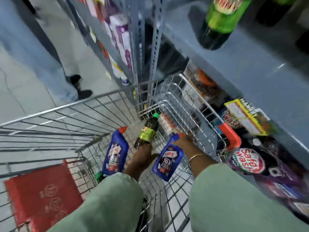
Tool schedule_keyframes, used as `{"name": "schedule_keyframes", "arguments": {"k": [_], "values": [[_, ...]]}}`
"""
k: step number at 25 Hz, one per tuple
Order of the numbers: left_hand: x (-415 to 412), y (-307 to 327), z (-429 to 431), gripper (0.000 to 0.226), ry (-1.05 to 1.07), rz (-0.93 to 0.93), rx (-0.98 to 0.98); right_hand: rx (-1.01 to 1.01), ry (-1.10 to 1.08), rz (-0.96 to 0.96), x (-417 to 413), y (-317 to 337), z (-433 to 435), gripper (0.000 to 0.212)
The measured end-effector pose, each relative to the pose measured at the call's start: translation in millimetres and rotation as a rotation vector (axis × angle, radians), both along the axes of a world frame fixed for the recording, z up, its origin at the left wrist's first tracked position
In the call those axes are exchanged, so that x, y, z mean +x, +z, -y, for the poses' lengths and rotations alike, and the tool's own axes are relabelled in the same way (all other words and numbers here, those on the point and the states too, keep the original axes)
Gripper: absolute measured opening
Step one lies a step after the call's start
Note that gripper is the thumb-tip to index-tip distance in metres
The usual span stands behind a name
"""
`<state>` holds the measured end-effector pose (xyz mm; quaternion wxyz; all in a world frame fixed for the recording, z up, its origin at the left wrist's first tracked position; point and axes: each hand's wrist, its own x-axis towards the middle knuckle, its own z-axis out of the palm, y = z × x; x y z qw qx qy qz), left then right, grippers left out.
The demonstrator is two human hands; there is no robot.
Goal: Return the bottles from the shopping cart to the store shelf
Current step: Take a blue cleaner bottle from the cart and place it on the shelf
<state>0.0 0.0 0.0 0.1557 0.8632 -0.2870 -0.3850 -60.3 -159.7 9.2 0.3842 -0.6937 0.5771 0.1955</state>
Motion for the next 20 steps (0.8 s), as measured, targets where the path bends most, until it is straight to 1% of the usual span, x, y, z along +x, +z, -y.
{"name": "schedule_keyframes", "arguments": {"k": [2, 4, 6, 8, 9, 11, 12, 14, 15, 17, 19, 20], "values": [[-9.1, -25.9, 5.9, 0.049, -0.03, -0.172, 0.12, 0.117, -0.092, 0.031, -2.1, -27.0, 3.8, 0.038], [-17.6, -53.2, 8.5, 0.054, -0.026, -0.29, 0.174, 0.205, -0.087, -0.002, -4.0, -55.1, 9.5, 0.041], [-23.2, -70.2, 9.9, 0.058, -0.01, -0.313, 0.185, 0.246, -0.115, -0.053, -5.2, -65.9, 14.2, 0.054], [-23.4, -77.6, 10.9, 0.058, 0.005, -0.294, 0.184, 0.213, -0.033, -0.107, -8.2, -70.4, 17.1, 0.066], [-23.3, -78.6, 10.9, 0.058, 0.011, -0.287, 0.183, 0.231, -0.053, -0.097, -8.3, -76.0, 20.2, 0.068], [-22.9, -76.7, 10.2, 0.055, 0.044, -0.275, 0.172, 0.313, -0.078, -0.033, -5.7, -72.8, 18.2, 0.071], [-23.3, -70.7, 8.8, 0.053, 0.086, -0.278, 0.156, 0.337, -0.082, 0.014, -4.1, -70.7, 17.4, 0.076], [-23.1, -51.8, 5.9, 0.05, 0.194, -0.282, 0.091, 0.314, -0.054, 0.12, 0.3, -60.9, 19.3, 0.088], [-22.0, -40.4, 5.3, 0.044, 0.236, -0.278, 0.046, 0.257, -0.035, 0.177, 0.3, -64.3, 21.5, 0.088], [-16.3, -11.3, 7.5, 0.032, 0.29, -0.271, -0.057, 0.156, -0.016, 0.3, 6.6, -24.1, 16.3, 0.089], [-10.7, 26.5, 8.7, 0.032, 0.298, -0.22, -0.137, 0.032, 0.011, 0.413, 8.8, 49.4, 4.1, 0.086], [-8.1, 44.0, 9.9, 0.036, 0.3, -0.184, -0.173, -0.007, 0.049, 0.437, 8.9, 78.0, 0.1, 0.08]]}}
